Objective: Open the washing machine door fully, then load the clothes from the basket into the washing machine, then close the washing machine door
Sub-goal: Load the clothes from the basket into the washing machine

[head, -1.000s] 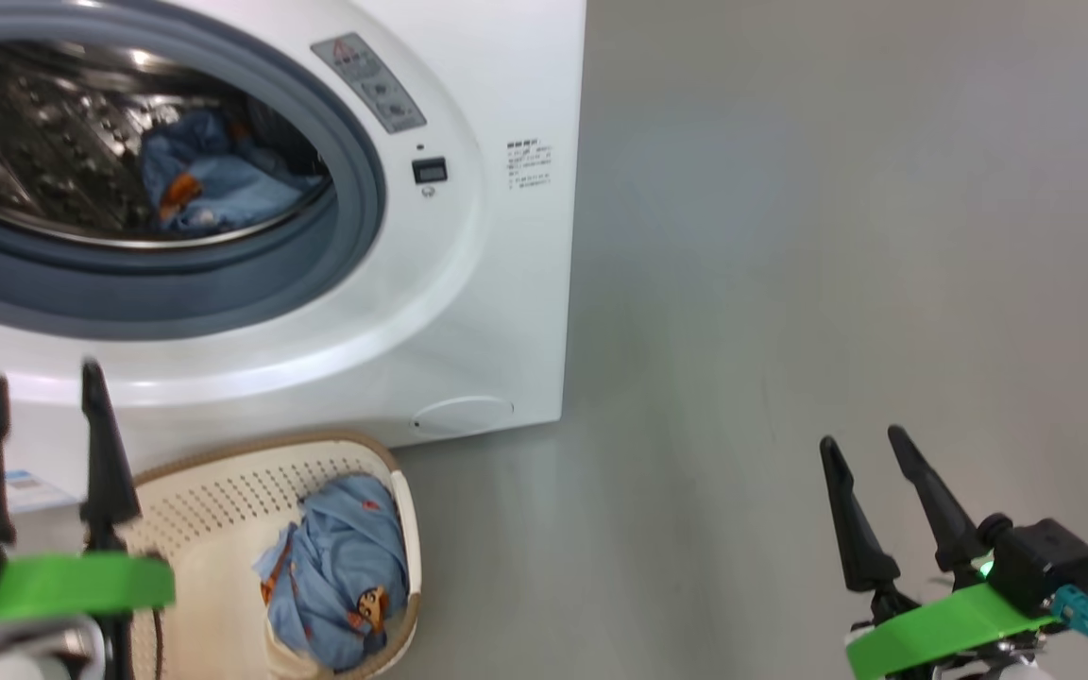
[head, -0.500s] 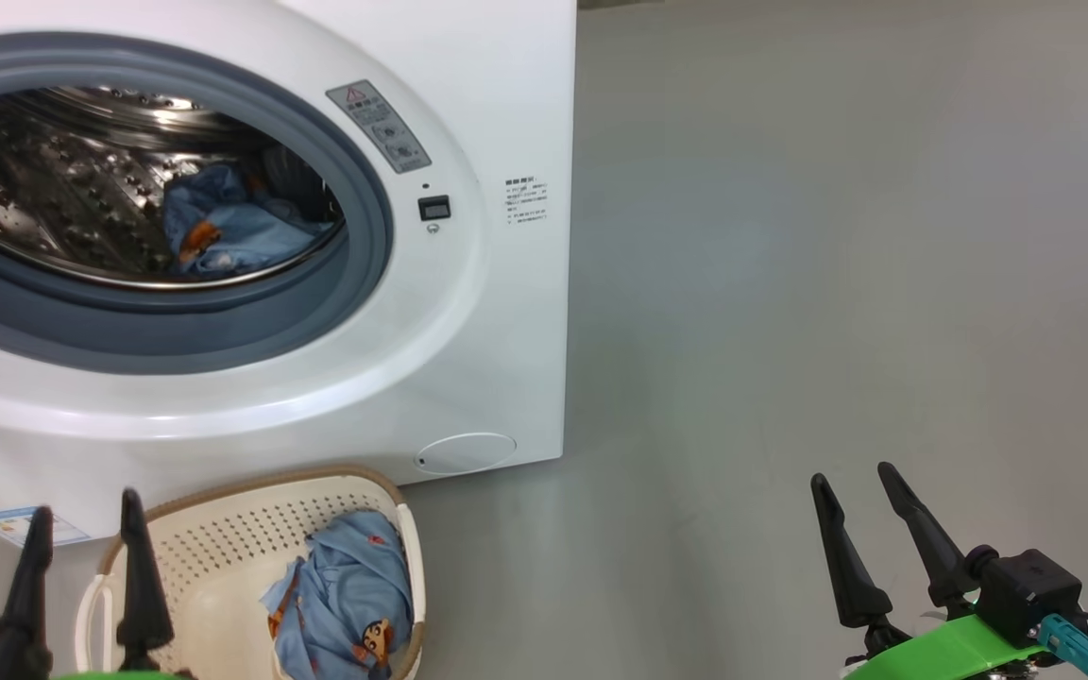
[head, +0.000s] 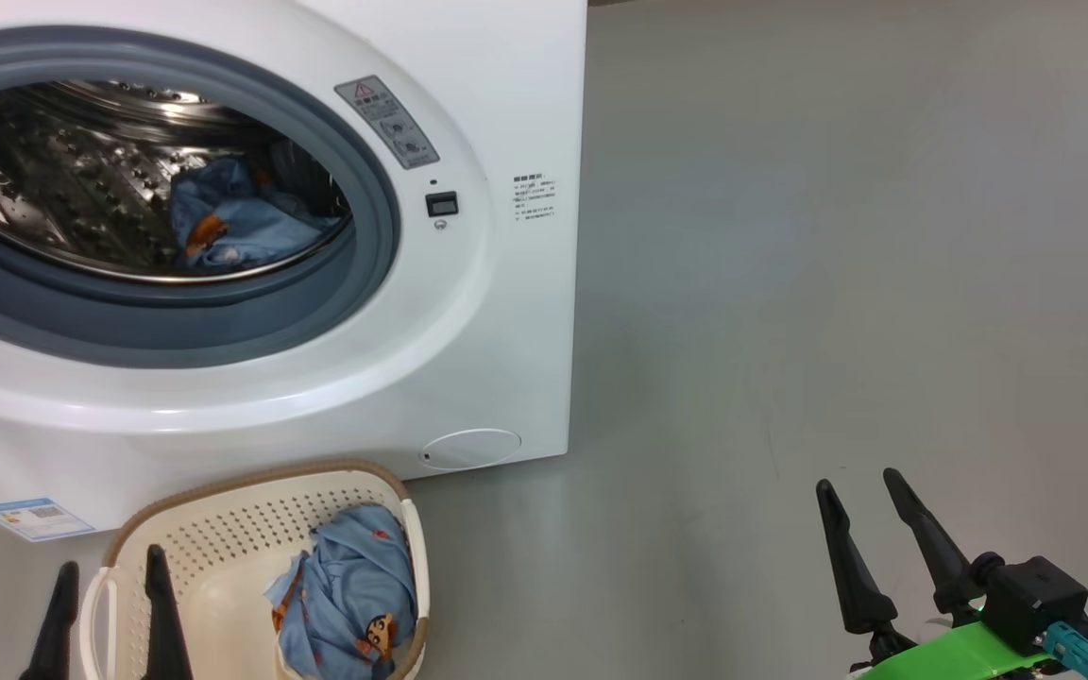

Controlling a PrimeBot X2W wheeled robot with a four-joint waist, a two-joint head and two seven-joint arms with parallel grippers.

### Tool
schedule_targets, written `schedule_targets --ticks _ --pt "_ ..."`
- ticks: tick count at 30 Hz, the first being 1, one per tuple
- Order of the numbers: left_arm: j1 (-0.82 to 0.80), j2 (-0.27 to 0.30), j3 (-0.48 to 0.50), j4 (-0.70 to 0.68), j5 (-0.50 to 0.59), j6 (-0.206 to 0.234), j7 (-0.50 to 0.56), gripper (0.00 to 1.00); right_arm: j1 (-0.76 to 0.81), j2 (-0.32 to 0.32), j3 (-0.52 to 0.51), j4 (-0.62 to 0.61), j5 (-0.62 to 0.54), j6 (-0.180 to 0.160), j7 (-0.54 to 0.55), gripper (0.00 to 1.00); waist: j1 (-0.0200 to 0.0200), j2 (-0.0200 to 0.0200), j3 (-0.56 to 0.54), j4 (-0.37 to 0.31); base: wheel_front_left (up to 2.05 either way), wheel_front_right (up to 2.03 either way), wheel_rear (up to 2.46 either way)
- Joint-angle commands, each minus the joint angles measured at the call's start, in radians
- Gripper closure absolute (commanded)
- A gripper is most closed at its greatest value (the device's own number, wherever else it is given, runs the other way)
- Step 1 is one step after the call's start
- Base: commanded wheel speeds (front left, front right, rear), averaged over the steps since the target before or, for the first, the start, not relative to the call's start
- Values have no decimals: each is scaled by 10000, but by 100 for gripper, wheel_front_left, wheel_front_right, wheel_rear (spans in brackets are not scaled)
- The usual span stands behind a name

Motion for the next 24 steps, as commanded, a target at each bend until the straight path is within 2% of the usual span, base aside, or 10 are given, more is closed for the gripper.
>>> schedule_targets --ticks 1,9,24 --pt "-16 67 274 -280 51 99 -55 0 -103 -96 197 -287 -94 16 -118 0 0 0 16 -4 0 0 0" --pt "285 64 -80 -241 -35 402 -55 0 -132 -126 165 -312 -89 16 -118 0 0 0 19 23 0 0 0" --pt "89 63 -413 -231 -87 559 -55 0 -196 -135 114 -364 -80 16 -118 0 0 0 344 145 0 0 0"
